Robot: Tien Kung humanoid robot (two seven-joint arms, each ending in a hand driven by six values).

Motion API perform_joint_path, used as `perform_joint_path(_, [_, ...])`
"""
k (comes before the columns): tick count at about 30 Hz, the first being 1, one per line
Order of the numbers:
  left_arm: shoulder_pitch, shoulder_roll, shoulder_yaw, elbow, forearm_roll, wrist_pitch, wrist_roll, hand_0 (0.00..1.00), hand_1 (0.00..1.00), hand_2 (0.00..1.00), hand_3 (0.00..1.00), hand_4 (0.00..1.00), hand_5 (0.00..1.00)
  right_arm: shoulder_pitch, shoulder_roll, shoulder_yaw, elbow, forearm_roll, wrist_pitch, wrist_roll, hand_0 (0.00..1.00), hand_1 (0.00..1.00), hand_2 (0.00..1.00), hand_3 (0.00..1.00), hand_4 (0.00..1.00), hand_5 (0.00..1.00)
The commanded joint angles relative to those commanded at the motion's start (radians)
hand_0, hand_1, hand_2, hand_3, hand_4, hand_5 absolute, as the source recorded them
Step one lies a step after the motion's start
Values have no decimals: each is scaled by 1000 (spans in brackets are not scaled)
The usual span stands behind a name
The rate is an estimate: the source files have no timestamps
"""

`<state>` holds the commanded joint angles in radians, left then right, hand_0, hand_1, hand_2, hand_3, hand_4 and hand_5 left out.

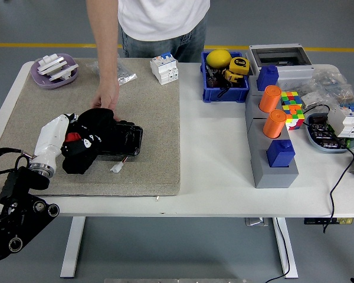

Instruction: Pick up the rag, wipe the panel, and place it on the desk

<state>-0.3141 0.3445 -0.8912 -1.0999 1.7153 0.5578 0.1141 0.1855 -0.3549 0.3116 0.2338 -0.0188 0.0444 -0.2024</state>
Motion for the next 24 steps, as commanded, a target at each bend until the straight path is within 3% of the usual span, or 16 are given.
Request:
perform_joint_path(14, [2, 26, -104, 53, 20, 3, 24, 270, 171, 464, 429, 121, 2, 0, 0, -2, 0, 5, 1, 1, 705, 632, 685, 640, 998, 565])
perform_joint_path(24, [1, 32, -111, 74, 22, 0, 25, 270, 172, 463, 430, 118, 2, 1, 0, -5, 0, 9, 2, 3, 705, 633, 685, 639, 998, 564])
